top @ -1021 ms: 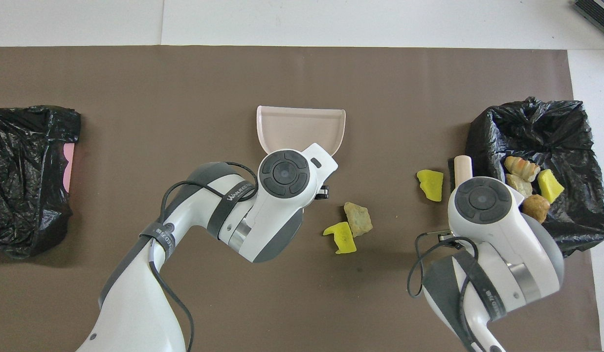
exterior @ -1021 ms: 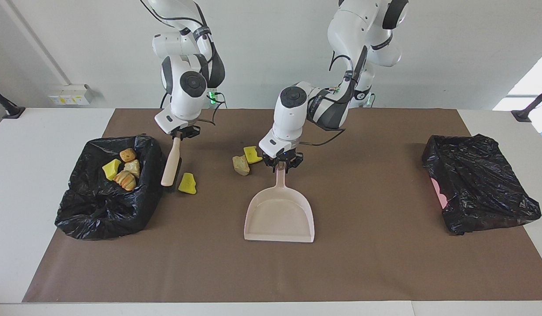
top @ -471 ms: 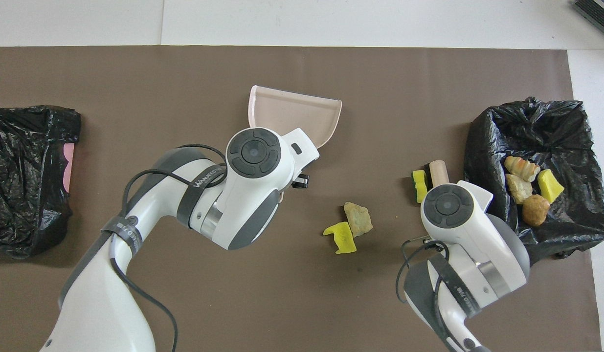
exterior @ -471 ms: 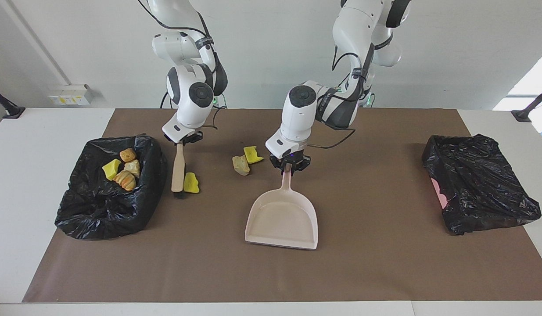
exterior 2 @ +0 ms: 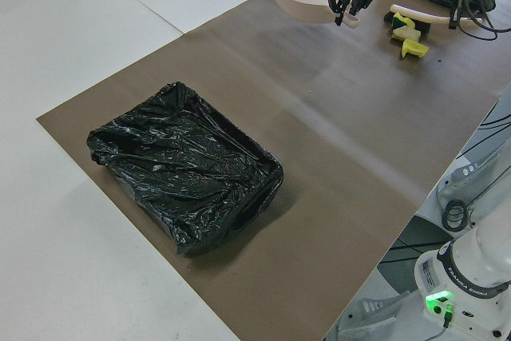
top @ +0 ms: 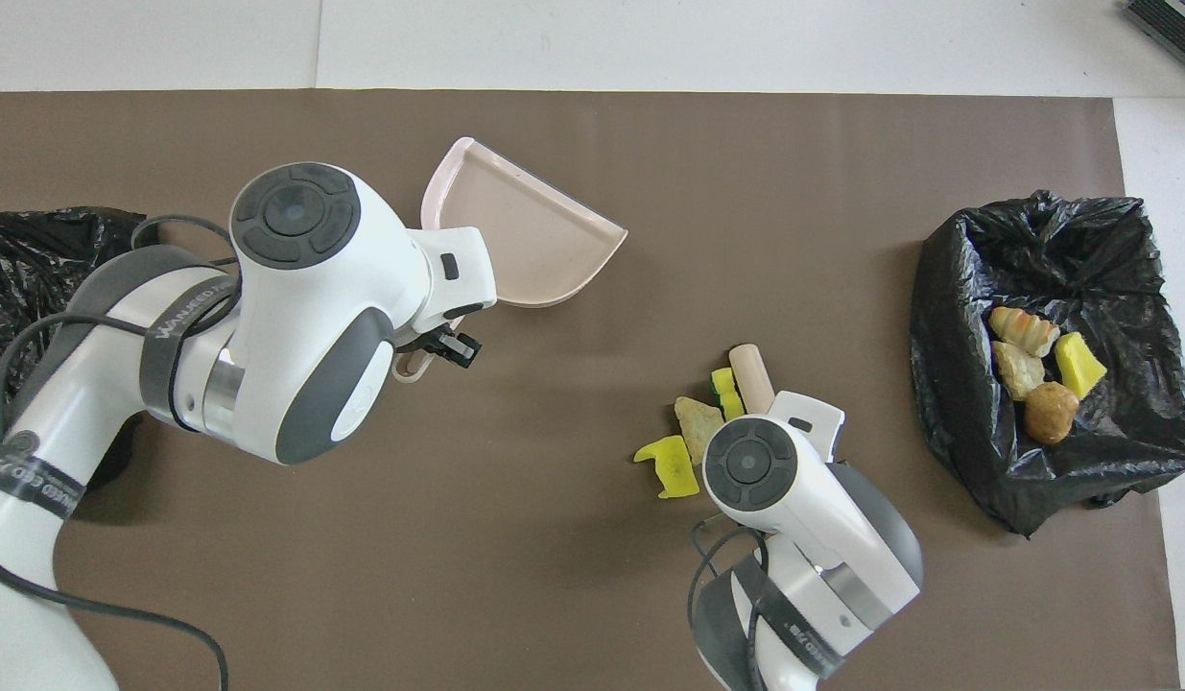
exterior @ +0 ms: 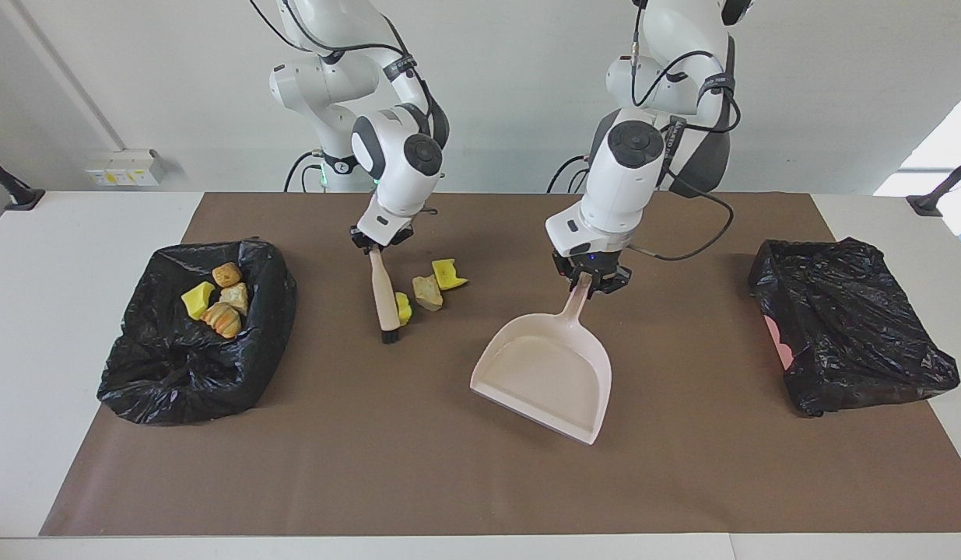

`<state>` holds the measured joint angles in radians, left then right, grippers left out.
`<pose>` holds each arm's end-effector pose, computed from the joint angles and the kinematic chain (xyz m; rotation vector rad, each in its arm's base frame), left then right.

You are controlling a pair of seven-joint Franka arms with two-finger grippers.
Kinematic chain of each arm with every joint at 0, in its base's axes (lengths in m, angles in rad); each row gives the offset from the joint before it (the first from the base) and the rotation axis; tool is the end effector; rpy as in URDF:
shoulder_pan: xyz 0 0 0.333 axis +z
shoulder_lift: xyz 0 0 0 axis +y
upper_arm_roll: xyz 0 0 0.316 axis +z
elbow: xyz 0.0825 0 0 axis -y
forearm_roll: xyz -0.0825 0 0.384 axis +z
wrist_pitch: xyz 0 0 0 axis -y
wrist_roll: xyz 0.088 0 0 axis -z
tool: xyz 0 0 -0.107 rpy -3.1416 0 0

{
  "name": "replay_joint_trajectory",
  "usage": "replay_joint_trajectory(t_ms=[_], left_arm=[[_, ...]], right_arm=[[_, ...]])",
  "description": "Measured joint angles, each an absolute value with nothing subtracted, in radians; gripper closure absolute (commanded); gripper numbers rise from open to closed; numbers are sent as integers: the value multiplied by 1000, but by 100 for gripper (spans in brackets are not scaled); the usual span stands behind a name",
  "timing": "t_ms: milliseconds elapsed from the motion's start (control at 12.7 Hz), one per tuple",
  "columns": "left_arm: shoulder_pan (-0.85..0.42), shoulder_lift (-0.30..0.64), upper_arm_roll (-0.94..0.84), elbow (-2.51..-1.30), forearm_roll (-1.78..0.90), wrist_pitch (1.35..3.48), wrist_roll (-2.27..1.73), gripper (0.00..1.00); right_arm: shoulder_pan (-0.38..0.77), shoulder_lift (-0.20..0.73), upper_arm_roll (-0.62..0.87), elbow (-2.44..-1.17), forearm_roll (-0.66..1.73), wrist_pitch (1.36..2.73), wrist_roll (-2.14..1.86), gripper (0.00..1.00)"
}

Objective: Sweep and dump trash in bin
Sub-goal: 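Lower the dustpan with the left gripper while the right gripper sweeps pieces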

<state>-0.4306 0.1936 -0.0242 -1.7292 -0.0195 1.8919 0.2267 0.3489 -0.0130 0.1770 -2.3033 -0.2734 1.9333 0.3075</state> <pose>0.5525 -0.2708 0.4627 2.9458 -1.0332 -0.0520 0.4144 0.2190 0.3299 2.7179 0.4970 -0.3203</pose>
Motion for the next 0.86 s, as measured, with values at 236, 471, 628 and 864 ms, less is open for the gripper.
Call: replay_joint_trajectory(t_ms=[236,471,628,864], left_arm=[[-341,120,-22,-1773,-19,1790,595,100],[-284,71,-22,-1830,-19,1749,856,100],[-282,42,-25,-1893,-19,1757,952,100],[-284,-36,-35,-2049,-19,1857,1070,100]], right_arm=[[356,-14,173,-2300,-249,1932,308,100],[317,-31,167,-2289,-241,1876,343,100],[329,-57,168,-2302,-201,1839,439,100],[373,-113,175,-2386,-106,1871,499,100]])
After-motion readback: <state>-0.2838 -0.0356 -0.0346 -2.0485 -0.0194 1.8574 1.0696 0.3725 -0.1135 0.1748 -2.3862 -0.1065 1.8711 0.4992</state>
